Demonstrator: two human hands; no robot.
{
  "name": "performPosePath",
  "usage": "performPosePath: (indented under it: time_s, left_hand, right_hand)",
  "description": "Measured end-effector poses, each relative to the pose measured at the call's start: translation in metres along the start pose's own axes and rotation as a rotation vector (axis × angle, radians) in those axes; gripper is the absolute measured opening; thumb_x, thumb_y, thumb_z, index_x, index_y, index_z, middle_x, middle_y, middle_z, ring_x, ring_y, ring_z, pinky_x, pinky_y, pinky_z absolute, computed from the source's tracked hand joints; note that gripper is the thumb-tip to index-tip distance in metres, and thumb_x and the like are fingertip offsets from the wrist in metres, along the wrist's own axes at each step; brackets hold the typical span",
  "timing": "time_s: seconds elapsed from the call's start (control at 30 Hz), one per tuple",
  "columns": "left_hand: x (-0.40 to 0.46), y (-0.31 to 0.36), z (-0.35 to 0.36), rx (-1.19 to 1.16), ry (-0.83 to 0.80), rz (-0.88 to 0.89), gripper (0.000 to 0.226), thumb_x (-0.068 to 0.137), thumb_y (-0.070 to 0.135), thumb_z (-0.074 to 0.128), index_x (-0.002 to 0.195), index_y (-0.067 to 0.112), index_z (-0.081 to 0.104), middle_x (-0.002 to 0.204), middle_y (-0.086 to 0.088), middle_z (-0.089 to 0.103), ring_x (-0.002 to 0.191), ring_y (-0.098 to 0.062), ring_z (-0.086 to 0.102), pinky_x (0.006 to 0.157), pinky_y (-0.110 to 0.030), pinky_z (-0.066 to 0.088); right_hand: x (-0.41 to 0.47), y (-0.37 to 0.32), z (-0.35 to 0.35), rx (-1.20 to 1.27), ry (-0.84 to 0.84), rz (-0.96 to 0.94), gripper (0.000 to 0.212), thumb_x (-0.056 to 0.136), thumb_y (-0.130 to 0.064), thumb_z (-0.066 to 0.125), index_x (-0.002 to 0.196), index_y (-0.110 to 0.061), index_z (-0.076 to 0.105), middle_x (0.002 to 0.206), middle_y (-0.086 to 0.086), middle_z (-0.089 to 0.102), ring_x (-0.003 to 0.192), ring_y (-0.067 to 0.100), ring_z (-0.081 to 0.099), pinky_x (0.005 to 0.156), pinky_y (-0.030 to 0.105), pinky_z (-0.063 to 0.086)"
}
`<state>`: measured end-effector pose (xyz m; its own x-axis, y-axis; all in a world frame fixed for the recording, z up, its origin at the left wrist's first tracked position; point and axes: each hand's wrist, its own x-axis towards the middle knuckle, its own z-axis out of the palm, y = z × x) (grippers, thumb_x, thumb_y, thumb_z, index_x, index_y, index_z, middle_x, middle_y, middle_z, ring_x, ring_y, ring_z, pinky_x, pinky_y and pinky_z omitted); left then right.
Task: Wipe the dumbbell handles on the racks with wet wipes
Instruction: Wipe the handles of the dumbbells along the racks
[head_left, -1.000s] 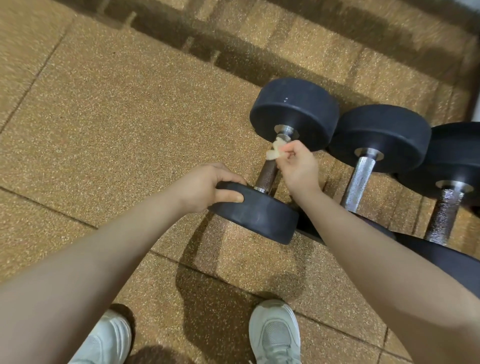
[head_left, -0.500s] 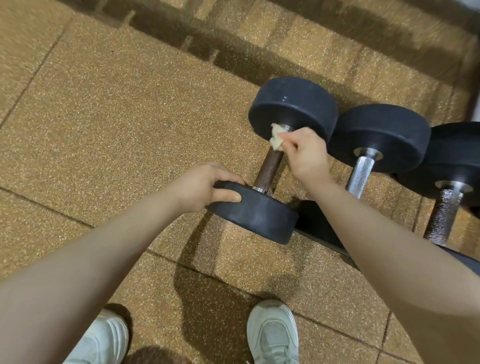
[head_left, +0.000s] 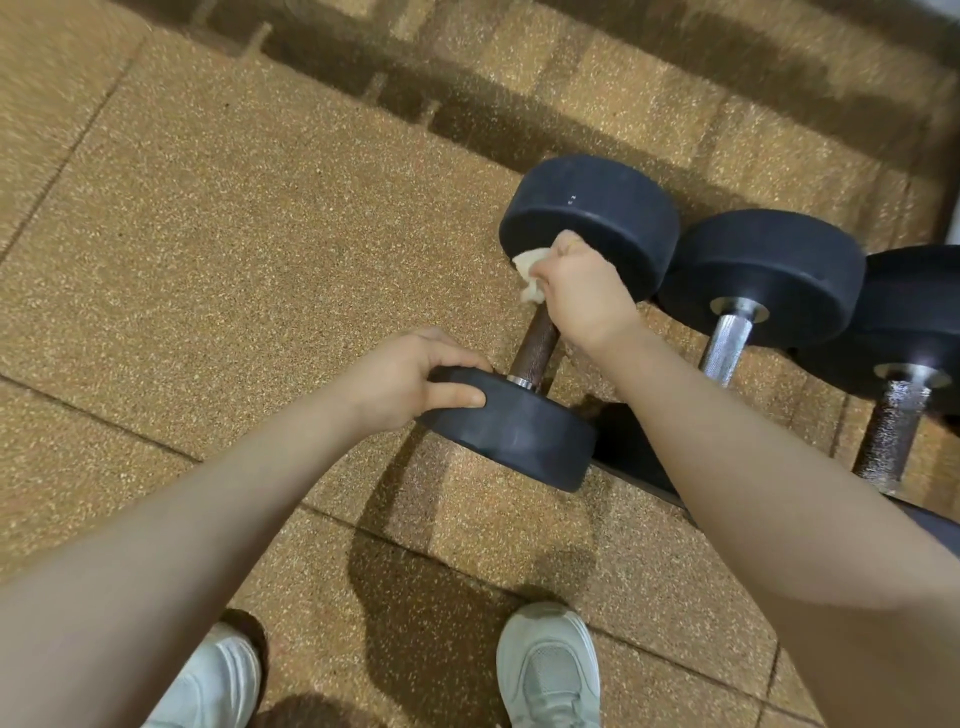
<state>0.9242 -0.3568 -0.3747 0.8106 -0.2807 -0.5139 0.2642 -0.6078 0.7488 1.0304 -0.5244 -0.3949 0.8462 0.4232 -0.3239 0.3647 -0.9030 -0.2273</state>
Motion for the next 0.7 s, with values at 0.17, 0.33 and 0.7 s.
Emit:
performPosePath:
  time_s: [0.17,0.33,0.7]
  left_hand:
    - [0.002,-0.001,0.000,0.012,-0.001,0.001,0.036,0.079,0.023,0.069,0.114,0.022,0.064,0.104,0.003,0.051,0.103,-0.012,0.048,0.091,-0.019,0.034]
    - [0.002,-0.001,0.000,-0.054,-0.004,-0.006,0.034,0.079,0.022,0.069,0.110,0.033,0.060,0.107,-0.001,0.053,0.103,-0.013,0.050,0.093,-0.021,0.036]
    - [0.002,-0.001,-0.001,-0.026,-0.007,-0.018,0.036,0.079,0.023,0.068,0.115,0.020,0.064,0.105,0.002,0.051,0.106,-0.014,0.050,0.095,-0.022,0.036]
  right_hand:
    - [-0.009,0.001,0.011,-0.252,-0.157,-0.223,0.017,0.091,-0.019,0.052,0.095,-0.027,0.066,0.113,-0.002,0.053,0.116,0.025,0.037,0.096,0.036,0.025]
    - [-0.031,-0.001,0.018,-0.101,-0.252,-0.452,0.019,0.094,-0.025,0.049,0.103,-0.024,0.066,0.100,-0.012,0.046,0.116,0.020,0.037,0.101,0.029,0.018]
    - [-0.007,0.011,0.014,-0.146,-0.173,-0.227,0.017,0.086,-0.014,0.054,0.098,-0.013,0.066,0.105,0.007,0.054,0.108,0.028,0.049,0.094,0.030,0.037]
